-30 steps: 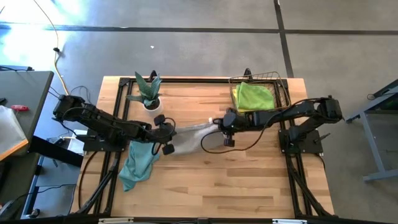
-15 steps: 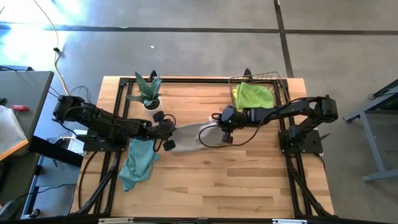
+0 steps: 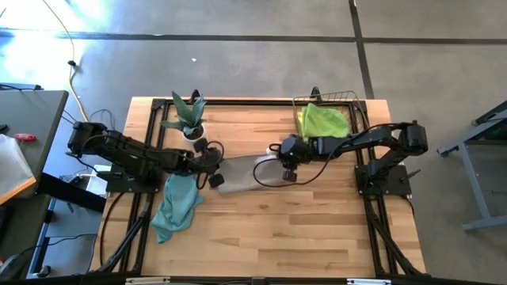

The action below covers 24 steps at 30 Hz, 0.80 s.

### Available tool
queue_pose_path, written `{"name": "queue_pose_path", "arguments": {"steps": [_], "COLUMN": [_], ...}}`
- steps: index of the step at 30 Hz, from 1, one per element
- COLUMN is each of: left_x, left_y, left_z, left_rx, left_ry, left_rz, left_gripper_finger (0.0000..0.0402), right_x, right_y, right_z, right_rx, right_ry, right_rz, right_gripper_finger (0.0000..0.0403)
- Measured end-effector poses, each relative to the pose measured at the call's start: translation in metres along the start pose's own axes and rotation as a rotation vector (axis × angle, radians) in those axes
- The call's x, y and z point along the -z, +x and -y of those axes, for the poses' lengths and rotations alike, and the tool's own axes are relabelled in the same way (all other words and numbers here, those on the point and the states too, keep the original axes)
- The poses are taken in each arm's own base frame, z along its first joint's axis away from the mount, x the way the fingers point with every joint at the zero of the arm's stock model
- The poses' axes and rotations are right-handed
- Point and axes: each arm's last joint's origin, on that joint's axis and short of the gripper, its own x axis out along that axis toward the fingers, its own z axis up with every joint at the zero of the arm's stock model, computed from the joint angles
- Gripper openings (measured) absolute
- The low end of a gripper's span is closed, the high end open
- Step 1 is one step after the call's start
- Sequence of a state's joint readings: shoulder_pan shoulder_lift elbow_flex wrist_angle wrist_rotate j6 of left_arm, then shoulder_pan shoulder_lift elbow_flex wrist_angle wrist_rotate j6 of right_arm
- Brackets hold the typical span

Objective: Fold microfiber towels
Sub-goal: Fold the gray towel

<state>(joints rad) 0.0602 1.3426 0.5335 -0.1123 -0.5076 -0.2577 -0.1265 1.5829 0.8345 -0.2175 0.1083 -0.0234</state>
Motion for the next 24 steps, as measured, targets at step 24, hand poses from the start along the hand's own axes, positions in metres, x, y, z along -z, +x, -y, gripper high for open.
{"name": "queue_pose_path", "arguments": {"steps": [24], "left_x": [-0.001], "left_y": [0.003], "left_z": [-0.005], "left_rx": [0.022], "left_ry": [0.005], "left_rz": [-0.016], "left_gripper_finger": [0.0076], "right_x": [-0.016], "right_y": [-0.012], "right_z": [-0.013], "right_rx": [0.035], "right_ry": [0.071], "right_rz": [-0.019], "right_gripper_finger": [0.0126]}}
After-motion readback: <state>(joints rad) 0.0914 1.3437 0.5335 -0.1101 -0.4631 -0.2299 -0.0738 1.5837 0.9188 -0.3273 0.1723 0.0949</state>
